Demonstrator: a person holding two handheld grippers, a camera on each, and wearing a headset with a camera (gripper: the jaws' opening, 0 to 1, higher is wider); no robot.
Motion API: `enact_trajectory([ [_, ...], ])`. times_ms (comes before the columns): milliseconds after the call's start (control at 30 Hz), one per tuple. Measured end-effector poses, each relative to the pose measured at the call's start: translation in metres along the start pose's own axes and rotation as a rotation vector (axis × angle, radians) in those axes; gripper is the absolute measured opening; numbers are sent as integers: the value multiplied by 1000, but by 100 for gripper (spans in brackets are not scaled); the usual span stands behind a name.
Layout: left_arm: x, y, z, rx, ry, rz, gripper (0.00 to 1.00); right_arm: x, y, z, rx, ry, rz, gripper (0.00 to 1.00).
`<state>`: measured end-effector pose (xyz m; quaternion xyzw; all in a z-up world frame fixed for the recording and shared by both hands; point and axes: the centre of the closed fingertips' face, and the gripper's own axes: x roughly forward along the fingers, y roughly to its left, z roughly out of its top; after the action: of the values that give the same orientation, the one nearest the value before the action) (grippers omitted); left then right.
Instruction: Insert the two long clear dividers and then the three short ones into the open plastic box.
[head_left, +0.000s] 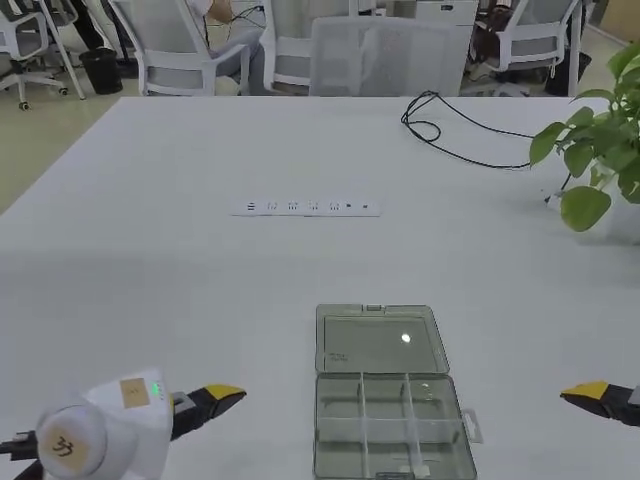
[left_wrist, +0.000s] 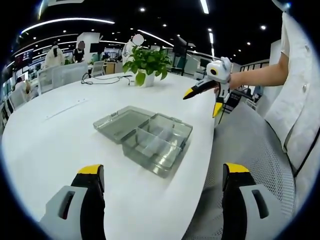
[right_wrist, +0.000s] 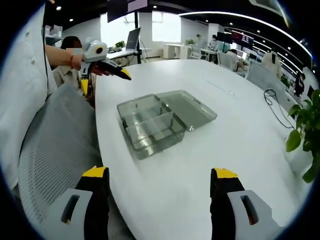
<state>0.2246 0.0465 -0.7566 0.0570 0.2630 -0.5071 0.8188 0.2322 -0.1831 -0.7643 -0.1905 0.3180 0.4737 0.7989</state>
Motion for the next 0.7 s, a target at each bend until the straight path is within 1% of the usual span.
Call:
enact_trajectory([
  [233,0,1,0,1,-2,-1,100,2,-1,3,-7,3,2,84],
  [700,-1,1,1,-4,-6,-3,100,4,0,4,-19,4,11,84],
])
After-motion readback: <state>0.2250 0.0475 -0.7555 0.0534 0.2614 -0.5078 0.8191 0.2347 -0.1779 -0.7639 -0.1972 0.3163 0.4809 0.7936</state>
